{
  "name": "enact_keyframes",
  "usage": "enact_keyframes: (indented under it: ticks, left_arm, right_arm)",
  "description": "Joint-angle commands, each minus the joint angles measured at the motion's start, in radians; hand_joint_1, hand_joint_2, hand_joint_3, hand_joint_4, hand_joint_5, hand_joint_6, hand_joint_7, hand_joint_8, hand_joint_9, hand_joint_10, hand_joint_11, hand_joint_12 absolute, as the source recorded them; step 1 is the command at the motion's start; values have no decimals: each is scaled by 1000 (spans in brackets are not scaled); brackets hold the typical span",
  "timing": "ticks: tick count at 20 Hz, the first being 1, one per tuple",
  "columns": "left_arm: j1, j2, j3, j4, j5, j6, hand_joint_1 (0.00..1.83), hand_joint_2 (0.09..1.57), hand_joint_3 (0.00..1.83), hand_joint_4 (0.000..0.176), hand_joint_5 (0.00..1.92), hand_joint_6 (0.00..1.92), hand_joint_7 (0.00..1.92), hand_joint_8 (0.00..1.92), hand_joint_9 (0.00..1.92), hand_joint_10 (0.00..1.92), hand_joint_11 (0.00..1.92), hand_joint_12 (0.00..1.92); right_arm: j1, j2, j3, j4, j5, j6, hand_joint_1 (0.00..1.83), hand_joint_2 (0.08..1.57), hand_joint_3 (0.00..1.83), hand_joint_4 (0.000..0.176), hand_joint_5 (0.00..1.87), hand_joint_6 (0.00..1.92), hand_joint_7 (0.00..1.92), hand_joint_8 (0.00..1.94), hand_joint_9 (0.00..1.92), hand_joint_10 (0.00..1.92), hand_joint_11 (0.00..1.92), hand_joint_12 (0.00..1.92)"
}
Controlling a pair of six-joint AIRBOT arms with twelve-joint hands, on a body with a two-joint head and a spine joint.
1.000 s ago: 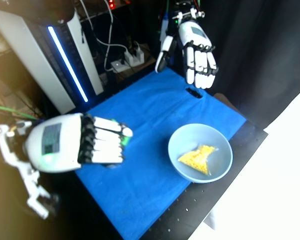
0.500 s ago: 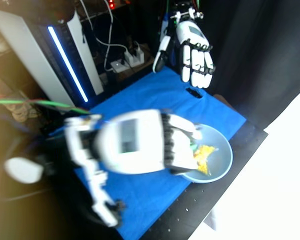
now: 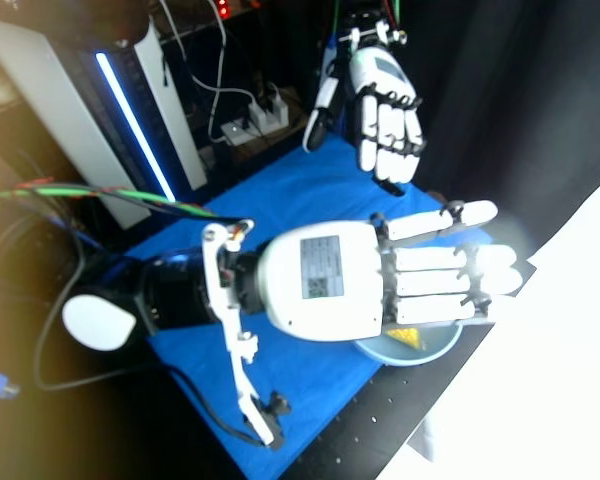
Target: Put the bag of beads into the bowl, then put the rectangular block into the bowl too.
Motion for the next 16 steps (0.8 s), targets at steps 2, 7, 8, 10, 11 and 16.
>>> enact_keyframes:
  ticks: [2, 7, 8, 10, 11, 16]
  left_arm:
    - [-11, 0, -2, -21, -140, -5, 907, 920, 0, 7, 183, 4, 269, 3, 299, 12, 0, 800]
    - [23, 31, -30, -60, -250, -5, 856, 900, 0, 0, 209, 4, 288, 6, 322, 15, 0, 977]
    - [35, 42, -39, -68, -276, -5, 852, 900, 0, 8, 207, 3, 285, 4, 327, 16, 0, 995]
    - [73, 62, -62, -90, -354, -5, 820, 883, 0, 59, 202, 0, 272, 0, 334, 14, 0, 963]
    - [97, 73, -75, -106, -397, 0, 907, 882, 0, 48, 160, 0, 208, 0, 257, 3, 0, 798]
    - [260, 109, -152, -221, -625, 39, 735, 887, 0, 42, 120, 0, 234, 6, 292, 16, 0, 855]
  right_arm:
    - [18, 22, -20, 45, 144, -1, 485, 699, 0, 176, 0, 0, 0, 0, 0, 0, 0, 1]
    - [-67, 209, -191, 183, 367, -1, 607, 760, 16, 176, 0, 0, 0, 0, 0, 0, 2, 1]
    - [-111, 250, -237, 227, 425, -1, 628, 790, 24, 176, 0, 0, 0, 0, 0, 0, 0, 0]
    - [-237, 349, -351, 331, 582, -1, 716, 850, 9, 176, 0, 0, 0, 0, 0, 0, 3, 1]
    - [-289, 391, -404, 380, 638, -1, 742, 824, 0, 176, 0, 0, 0, 0, 0, 0, 0, 0]
    - [-535, 499, -593, 541, 834, -1, 652, 924, 9, 176, 0, 0, 0, 0, 0, 0, 0, 0]
